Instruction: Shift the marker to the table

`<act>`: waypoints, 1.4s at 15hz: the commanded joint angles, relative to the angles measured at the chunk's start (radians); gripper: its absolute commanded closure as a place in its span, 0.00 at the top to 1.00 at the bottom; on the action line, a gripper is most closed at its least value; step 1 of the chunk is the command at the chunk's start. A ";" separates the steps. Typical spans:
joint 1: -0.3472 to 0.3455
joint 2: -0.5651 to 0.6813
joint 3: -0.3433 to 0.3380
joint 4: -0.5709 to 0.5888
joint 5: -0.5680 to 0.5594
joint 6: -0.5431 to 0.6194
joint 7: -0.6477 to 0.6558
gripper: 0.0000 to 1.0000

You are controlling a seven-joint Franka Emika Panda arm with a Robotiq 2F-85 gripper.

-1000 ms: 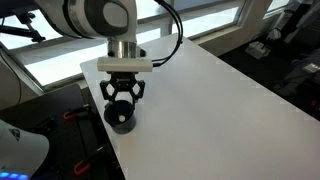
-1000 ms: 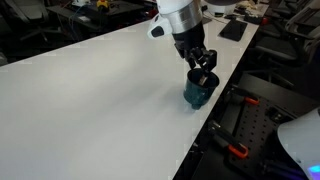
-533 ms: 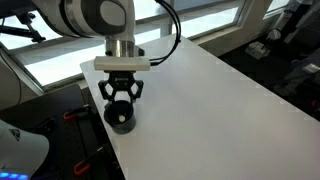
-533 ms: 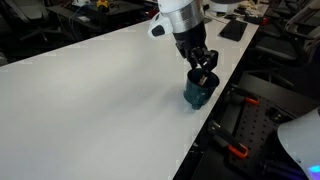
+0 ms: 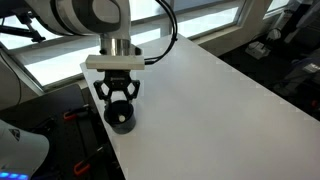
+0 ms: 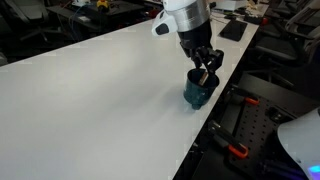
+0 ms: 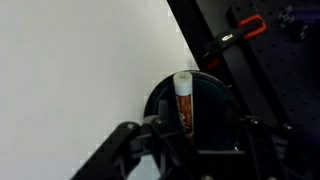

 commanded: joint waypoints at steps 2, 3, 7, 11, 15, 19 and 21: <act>-0.004 0.004 0.003 -0.008 0.000 -0.011 0.008 0.54; -0.006 0.013 0.002 -0.005 -0.002 -0.007 0.006 0.52; -0.012 0.052 -0.002 0.001 -0.010 0.010 -0.004 0.53; -0.019 0.086 -0.004 0.002 -0.010 0.019 -0.012 0.52; -0.027 0.113 -0.005 0.010 -0.001 0.019 -0.022 0.24; -0.033 0.119 -0.006 0.007 -0.001 0.022 -0.021 0.00; -0.037 0.118 -0.006 0.008 0.004 0.021 -0.025 0.05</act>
